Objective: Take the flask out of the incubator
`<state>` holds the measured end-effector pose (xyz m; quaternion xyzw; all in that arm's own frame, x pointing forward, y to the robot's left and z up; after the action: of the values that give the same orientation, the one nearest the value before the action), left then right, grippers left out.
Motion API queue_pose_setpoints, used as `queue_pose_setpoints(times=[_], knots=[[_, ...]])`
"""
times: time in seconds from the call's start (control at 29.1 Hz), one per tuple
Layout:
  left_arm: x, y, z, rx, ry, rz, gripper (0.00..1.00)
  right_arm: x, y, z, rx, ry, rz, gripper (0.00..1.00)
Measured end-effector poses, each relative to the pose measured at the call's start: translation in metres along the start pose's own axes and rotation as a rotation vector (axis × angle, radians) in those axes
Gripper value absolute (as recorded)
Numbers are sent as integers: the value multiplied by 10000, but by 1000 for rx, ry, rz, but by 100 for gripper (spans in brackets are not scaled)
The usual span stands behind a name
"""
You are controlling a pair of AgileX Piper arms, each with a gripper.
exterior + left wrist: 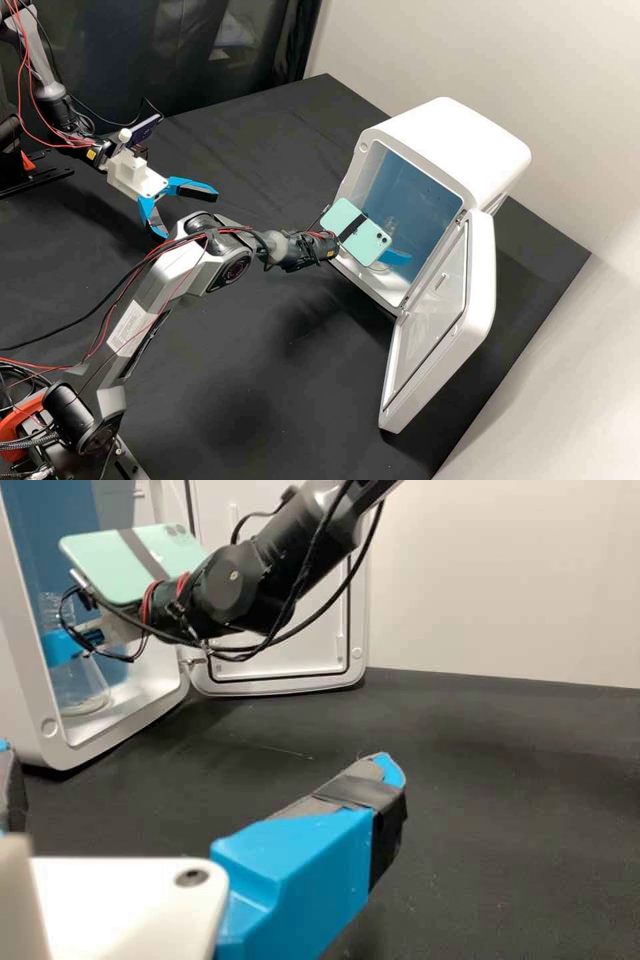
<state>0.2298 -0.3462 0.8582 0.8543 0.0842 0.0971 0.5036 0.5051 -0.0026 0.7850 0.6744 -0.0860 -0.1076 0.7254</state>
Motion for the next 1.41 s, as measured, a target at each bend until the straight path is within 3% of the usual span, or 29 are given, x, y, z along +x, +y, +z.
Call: queue_pose_setpoints(times=[0.41, 0.72, 1.24, 1.27, 1.41], knots=[[6, -6, 27, 8, -9, -2, 100, 115, 35, 136, -2, -33, 7, 100], [9, -11, 44, 15, -16, -4, 100, 143, 106, 124, 6, -28, 24, 100], [9, -11, 44, 15, -16, -4, 100, 144, 110, 120, 8, -27, 25, 100], [9, -11, 44, 15, -16, -4, 100, 146, 115, 115, 9, -26, 26, 0], [9, -11, 44, 15, -16, -4, 100, 150, 122, 101, 5, -19, 26, 0]])
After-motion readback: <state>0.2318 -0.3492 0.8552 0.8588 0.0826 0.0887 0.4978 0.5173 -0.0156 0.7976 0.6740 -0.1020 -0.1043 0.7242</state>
